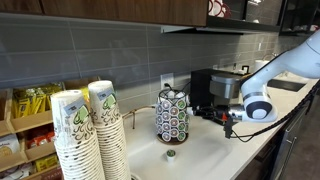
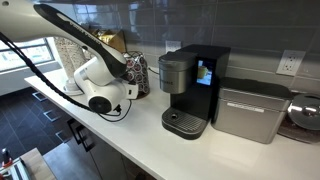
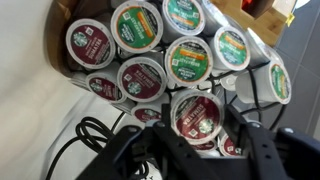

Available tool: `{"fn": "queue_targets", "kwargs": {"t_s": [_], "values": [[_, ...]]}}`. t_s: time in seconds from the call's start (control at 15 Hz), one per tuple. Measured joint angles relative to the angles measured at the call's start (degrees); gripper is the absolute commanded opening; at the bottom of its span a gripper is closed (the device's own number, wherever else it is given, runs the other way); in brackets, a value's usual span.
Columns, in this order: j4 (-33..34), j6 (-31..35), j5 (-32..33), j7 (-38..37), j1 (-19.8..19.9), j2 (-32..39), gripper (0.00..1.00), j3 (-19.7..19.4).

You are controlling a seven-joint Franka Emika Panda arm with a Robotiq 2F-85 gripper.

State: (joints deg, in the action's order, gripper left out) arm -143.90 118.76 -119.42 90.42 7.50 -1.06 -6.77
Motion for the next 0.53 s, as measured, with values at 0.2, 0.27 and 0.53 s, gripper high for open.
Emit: {"fn": "queue_targets", "kwargs": {"t_s": [0.2, 0.27, 0.53], "values": [[0.1, -0.05, 0.17, 0.01, -0.03, -0.01, 0.29, 0.02], [0.22, -0.08, 0.17, 0.02, -0.09, 0.0, 0.29, 0.1], [0.7, -0.82, 0.12, 0.11, -0.55, 0.32, 0.29, 0.53]]}}
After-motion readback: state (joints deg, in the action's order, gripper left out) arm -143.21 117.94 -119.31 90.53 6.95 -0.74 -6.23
